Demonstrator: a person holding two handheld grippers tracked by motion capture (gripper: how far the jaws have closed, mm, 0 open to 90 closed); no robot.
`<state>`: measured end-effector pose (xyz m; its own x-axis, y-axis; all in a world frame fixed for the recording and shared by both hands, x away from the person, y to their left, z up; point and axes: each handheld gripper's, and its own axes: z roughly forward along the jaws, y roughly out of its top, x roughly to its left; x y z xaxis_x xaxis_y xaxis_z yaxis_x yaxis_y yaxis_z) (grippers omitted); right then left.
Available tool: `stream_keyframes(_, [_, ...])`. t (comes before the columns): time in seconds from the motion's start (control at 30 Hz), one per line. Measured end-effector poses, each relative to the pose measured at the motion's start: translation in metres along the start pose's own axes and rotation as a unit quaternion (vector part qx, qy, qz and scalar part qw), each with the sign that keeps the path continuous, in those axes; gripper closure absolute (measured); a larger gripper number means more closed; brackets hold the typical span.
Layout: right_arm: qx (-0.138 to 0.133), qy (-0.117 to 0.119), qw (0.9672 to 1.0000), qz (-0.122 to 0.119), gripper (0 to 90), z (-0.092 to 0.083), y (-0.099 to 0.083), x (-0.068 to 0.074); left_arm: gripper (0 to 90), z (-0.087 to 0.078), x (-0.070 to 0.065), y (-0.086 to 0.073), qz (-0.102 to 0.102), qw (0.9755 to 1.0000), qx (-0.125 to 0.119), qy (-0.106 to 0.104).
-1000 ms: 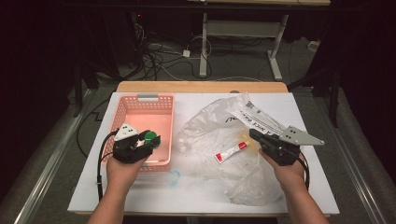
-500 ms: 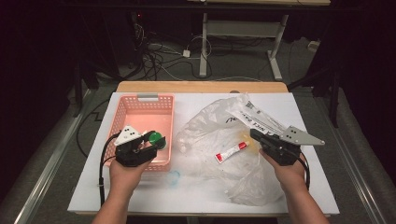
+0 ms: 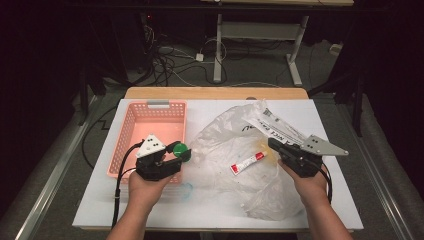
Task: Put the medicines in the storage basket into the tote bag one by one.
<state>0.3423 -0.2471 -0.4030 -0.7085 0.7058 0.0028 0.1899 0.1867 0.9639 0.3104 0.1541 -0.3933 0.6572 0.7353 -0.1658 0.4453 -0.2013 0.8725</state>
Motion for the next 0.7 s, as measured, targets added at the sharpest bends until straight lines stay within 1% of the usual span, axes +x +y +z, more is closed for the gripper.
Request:
stream_keyframes(0.07, [0.002, 0.000, 1.0000, 0.000, 90.0, 0.000, 0.000, 0.000, 50.2, 0.003, -0.004, 0.002, 0.001, 0.9999, -0.001, -0.011])
stream_keyframes(0.17, [0.002, 0.001, 1.0000, 0.000, 90.0, 0.001, -0.001, 0.000, 50.1, 0.006, -0.010, 0.005, 0.005, 0.9998, 0.000, -0.020])
stream_keyframes(0.3, [0.001, 0.002, 1.0000, 0.001, 90.0, 0.001, -0.001, 0.000, 50.2, 0.007, -0.020, 0.010, 0.017, 0.9994, -0.002, -0.031])
stream_keyframes(0.43, [0.001, 0.003, 1.0000, 0.003, 90.0, 0.001, -0.001, 0.000, 50.1, 0.008, -0.032, 0.017, 0.025, 0.9985, -0.008, -0.049])
stream_keyframes(0.5, [0.002, 0.004, 1.0000, 0.005, 90.0, 0.002, -0.001, 0.001, 50.1, 0.011, -0.038, 0.018, 0.027, 0.9980, -0.009, -0.057])
stream_keyframes(0.7, [0.001, 0.004, 1.0000, 0.006, 90.0, 0.001, -0.001, 0.000, 50.1, 0.026, -0.050, 0.019, 0.035, 0.9966, 0.000, -0.074])
